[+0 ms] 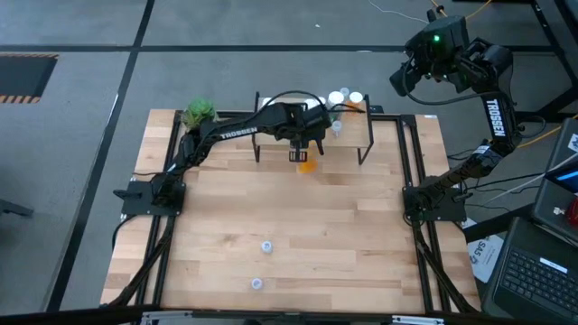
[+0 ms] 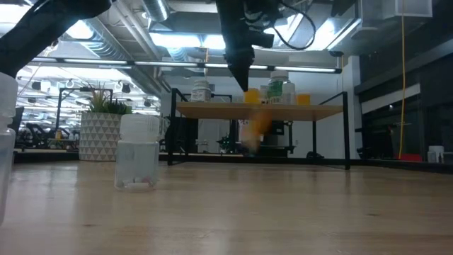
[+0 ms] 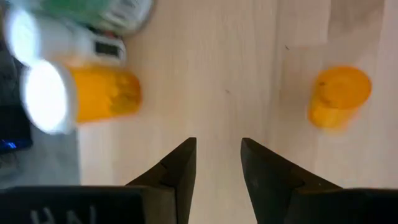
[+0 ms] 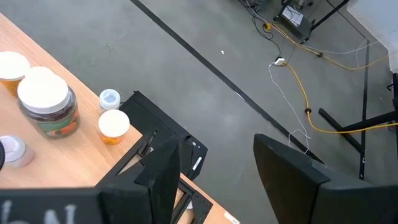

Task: Pick and place medicine bottles onto shelf by color
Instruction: Put the orange pill bottle on the shelf

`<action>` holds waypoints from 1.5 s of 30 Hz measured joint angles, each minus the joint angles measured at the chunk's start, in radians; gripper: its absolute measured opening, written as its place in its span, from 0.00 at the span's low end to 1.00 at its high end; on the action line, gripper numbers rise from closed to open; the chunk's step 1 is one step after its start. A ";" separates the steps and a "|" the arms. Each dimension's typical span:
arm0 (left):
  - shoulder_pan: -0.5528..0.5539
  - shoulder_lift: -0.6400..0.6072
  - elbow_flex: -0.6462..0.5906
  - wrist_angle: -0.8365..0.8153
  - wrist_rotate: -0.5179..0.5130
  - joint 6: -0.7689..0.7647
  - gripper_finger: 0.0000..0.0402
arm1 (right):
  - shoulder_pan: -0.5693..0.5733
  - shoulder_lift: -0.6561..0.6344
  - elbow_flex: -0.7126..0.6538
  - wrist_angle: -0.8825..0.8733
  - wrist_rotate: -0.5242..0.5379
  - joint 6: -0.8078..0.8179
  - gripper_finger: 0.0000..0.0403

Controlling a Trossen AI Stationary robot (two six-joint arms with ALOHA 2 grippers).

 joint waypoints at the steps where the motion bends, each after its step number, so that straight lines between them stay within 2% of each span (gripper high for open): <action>1: -0.005 0.000 0.000 -0.019 0.000 -0.023 0.30 | 0.000 0.000 0.000 0.000 -0.003 0.000 0.51; 5: -0.034 -0.018 0.000 -0.136 0.000 -0.161 0.30 | 0.000 0.000 0.000 0.000 -0.037 -0.001 0.51; 8: -0.061 -0.052 0.000 -0.283 0.006 -0.286 0.30 | 0.000 0.000 0.000 0.000 -0.069 0.002 0.51; 12: -0.106 -0.113 0.000 -0.440 0.019 -0.449 0.30 | 0.000 0.000 0.000 0.000 -0.176 0.033 0.51; 16: -0.155 -0.212 -0.028 -0.414 0.171 -0.486 0.30 | 0.021 0.000 0.000 -0.023 -0.385 0.063 0.51; 18: -0.182 -0.274 -0.058 -0.426 0.222 -0.504 0.30 | 0.049 0.000 0.000 -0.061 -0.450 0.095 0.51; 21: -0.218 -0.388 -0.143 -0.418 0.286 -0.513 0.30 | 0.133 -0.007 -0.014 -0.063 -0.460 0.164 0.51; 23: -0.247 -0.491 -0.239 -0.418 0.286 -0.539 0.30 | 0.204 -0.019 -0.045 -0.071 -0.460 0.191 0.51; 27: -0.305 -0.709 -0.482 -0.411 0.204 -0.647 0.30 | 0.399 -0.064 -0.184 -0.055 -0.474 0.265 0.51; 29: -0.334 -0.818 -0.633 -0.351 0.163 -0.708 0.30 | 0.499 -0.089 -0.297 -0.007 -0.449 0.302 0.51; 31: -0.364 -0.932 -0.798 -0.224 0.143 -0.765 0.30 | 0.591 -0.117 -0.435 0.090 -0.394 0.359 0.51; 36: -0.427 -1.145 -1.207 0.255 0.135 -0.856 0.30 | 0.768 -0.142 -0.811 0.444 -0.356 0.485 0.51; 41: -0.477 -1.191 -1.505 0.576 0.117 -0.862 0.30 | 0.914 -0.113 -1.181 0.953 -0.306 0.585 0.51; 45: -0.484 -1.170 -1.643 0.801 0.072 -0.826 0.30 | 0.978 -0.026 -1.389 1.325 -0.236 0.606 0.51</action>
